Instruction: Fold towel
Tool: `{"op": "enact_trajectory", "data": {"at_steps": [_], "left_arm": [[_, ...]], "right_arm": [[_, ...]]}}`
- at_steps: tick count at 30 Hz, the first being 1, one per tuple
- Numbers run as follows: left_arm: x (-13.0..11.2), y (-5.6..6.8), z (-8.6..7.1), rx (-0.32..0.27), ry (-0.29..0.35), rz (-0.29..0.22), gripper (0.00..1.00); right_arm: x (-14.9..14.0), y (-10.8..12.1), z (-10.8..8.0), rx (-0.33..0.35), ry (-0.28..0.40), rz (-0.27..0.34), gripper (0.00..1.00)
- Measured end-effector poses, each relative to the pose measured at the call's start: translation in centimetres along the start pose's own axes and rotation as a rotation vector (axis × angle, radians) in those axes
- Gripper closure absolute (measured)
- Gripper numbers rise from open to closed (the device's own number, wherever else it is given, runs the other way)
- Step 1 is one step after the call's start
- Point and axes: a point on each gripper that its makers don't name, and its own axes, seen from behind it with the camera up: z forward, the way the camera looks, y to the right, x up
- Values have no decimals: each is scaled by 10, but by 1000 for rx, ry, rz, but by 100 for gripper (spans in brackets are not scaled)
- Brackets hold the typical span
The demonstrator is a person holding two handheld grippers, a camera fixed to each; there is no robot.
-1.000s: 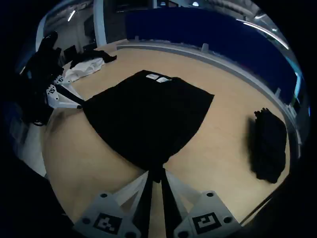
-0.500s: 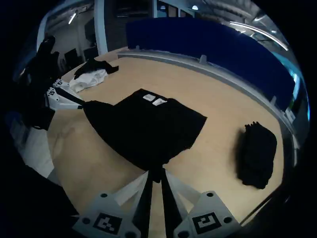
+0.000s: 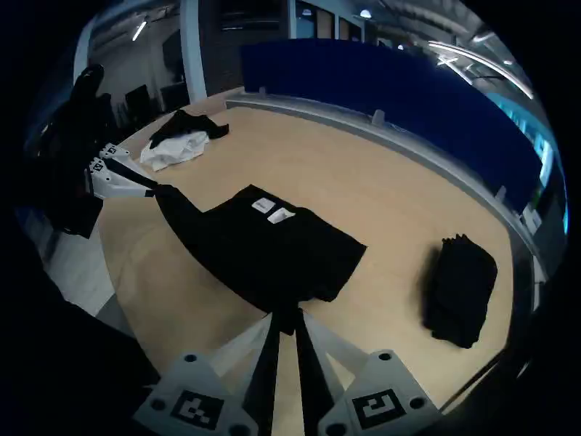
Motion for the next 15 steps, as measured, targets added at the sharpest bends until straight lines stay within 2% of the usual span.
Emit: {"op": "enact_trajectory", "data": {"at_steps": [8, 15], "left_arm": [[-1, -1, 7, 7, -9, -13, 86], [10, -11, 19, 19, -15, -21, 86]], "right_arm": [[3, 2, 2, 4, 5, 26, 85], [15, 14, 13, -2, 10, 49, 85]]}}
